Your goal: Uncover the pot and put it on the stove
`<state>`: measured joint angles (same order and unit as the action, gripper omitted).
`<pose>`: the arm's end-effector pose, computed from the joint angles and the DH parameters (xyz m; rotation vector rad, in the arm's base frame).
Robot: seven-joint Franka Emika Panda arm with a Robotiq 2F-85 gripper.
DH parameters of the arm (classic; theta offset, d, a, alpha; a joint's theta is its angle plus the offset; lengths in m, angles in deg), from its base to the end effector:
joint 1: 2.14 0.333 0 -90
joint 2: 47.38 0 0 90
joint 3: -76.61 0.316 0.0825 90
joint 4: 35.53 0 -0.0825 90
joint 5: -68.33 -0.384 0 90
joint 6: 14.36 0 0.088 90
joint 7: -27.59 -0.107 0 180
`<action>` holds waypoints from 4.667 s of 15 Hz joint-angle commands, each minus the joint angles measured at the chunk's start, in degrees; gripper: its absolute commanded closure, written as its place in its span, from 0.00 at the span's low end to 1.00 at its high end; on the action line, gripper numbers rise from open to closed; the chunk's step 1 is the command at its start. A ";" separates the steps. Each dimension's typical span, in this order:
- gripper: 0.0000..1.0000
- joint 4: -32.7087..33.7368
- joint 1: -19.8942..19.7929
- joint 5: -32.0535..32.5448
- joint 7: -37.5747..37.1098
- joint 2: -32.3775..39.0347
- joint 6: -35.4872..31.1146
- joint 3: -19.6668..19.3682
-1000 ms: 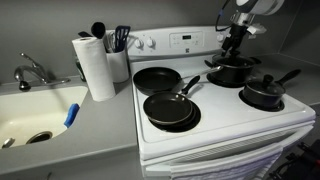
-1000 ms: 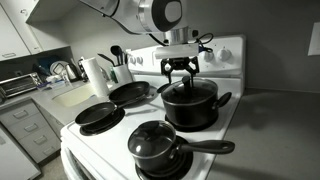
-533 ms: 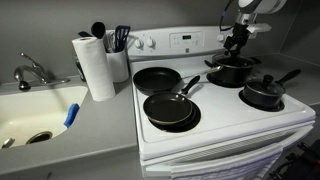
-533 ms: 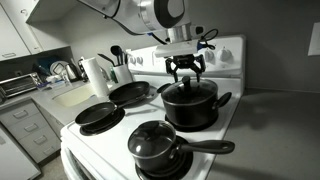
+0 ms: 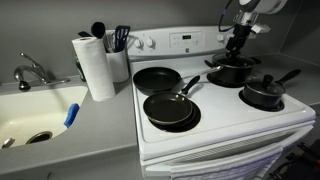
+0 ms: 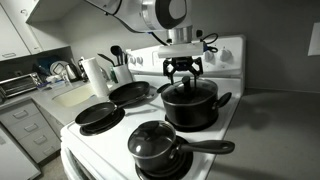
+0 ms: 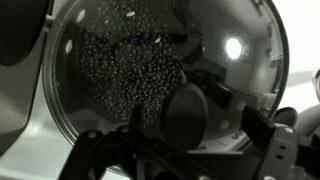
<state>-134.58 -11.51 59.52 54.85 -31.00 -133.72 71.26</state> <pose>0.6277 -0.1520 0.4229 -3.0506 -0.2335 -0.1612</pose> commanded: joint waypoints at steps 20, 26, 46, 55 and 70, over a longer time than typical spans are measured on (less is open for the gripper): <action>0.00 -0.11 -3.09 -0.55 7.76 0.96 0.67 1.37; 0.00 0.52 -2.73 -1.38 7.69 1.11 1.01 1.72; 0.48 1.53 -1.52 4.79 5.49 1.28 2.42 1.40; 0.85 1.87 -1.16 5.69 4.89 0.97 3.33 1.57; 0.86 6.08 -0.62 7.82 5.34 1.38 6.56 1.91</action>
<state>-131.23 -12.26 66.25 60.32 -30.28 -129.66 72.67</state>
